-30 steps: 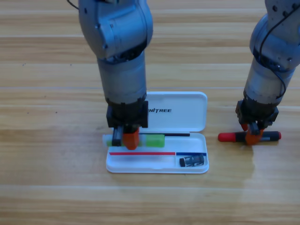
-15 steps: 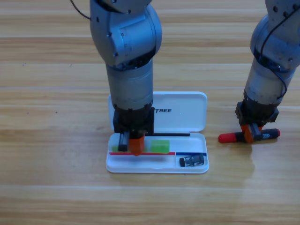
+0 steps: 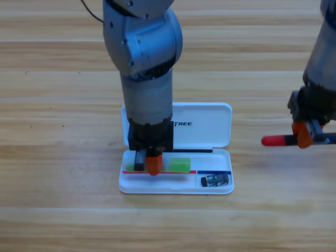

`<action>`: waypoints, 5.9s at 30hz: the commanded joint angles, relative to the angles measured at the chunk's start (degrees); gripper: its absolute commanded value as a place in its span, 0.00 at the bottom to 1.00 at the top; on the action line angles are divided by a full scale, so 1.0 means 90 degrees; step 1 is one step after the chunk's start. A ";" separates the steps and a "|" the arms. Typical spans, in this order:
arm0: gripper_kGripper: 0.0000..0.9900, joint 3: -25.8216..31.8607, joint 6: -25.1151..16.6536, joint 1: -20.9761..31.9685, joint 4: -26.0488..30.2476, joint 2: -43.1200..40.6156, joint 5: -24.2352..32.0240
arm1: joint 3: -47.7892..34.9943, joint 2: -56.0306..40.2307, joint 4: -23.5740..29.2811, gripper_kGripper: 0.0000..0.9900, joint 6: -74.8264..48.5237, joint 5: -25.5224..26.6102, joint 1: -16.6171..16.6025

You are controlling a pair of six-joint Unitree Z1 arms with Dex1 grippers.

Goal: Clean up eraser and pencils

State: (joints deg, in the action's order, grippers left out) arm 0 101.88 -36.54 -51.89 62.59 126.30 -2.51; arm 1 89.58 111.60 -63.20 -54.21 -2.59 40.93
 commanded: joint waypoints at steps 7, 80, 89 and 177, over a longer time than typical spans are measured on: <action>0.00 -0.0001 0.0086 -0.0113 -0.0051 0.0371 0.0044 | 0.0184 0.0130 -0.0107 0.00 0.0261 0.0073 0.0569; 1.00 -0.1642 -0.0666 0.1606 0.0486 -0.3623 -0.0063 | 0.4051 0.3108 -0.1269 0.76 0.1365 -0.0054 0.1780; 1.00 -0.1700 -0.0666 0.1606 0.0350 -0.3594 -0.0073 | 0.4002 0.2610 -0.1308 0.91 0.1404 0.0200 0.1858; 0.00 -0.2413 -0.0236 0.3510 -0.4201 -0.0644 0.3667 | 0.0946 -0.2322 0.0460 0.93 0.2888 0.2485 0.1214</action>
State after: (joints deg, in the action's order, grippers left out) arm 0 82.83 -38.83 -21.51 26.02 121.23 29.35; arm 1 99.85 91.78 -60.37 -28.84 18.92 53.58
